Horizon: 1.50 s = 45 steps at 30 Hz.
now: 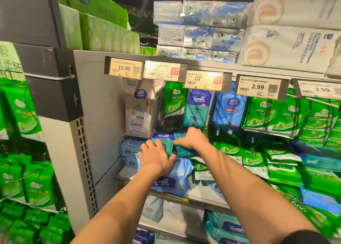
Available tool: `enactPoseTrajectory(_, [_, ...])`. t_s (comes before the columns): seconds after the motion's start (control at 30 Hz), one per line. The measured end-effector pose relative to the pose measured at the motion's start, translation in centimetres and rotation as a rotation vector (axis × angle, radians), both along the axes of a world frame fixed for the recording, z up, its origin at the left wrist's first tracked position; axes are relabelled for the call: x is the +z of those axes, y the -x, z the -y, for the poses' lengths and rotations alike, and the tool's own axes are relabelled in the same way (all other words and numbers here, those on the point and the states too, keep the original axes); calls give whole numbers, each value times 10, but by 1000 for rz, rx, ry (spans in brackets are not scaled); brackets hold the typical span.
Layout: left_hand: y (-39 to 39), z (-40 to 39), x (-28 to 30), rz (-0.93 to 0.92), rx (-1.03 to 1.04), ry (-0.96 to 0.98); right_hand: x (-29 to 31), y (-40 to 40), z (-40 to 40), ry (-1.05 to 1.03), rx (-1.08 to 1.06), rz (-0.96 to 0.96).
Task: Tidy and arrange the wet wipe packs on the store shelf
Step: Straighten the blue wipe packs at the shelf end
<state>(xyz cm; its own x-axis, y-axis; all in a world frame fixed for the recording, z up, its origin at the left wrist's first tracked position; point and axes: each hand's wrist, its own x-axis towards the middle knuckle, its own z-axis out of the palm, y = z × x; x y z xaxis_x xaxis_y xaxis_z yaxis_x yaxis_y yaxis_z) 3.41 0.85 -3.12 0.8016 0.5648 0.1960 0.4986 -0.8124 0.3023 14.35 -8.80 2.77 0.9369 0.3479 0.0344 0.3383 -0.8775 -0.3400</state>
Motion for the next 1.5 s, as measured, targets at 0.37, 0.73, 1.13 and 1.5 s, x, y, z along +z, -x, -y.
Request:
enactPoseTrajectory(0.37, [0,-2,-1,-5,5,13,6,27,48,166,52,-78])
enactPoseTrajectory(0.73, [5,3,5,-35,23,13,-22,67,89,-56,66,10])
enactPoseTrajectory(1.13, [16,2,3,-42,4,21,-31,92,142,-194,11,-69])
enactPoseTrajectory(1.5, [12,30,7,87,41,-161,-33,124,248,-592,-192,70])
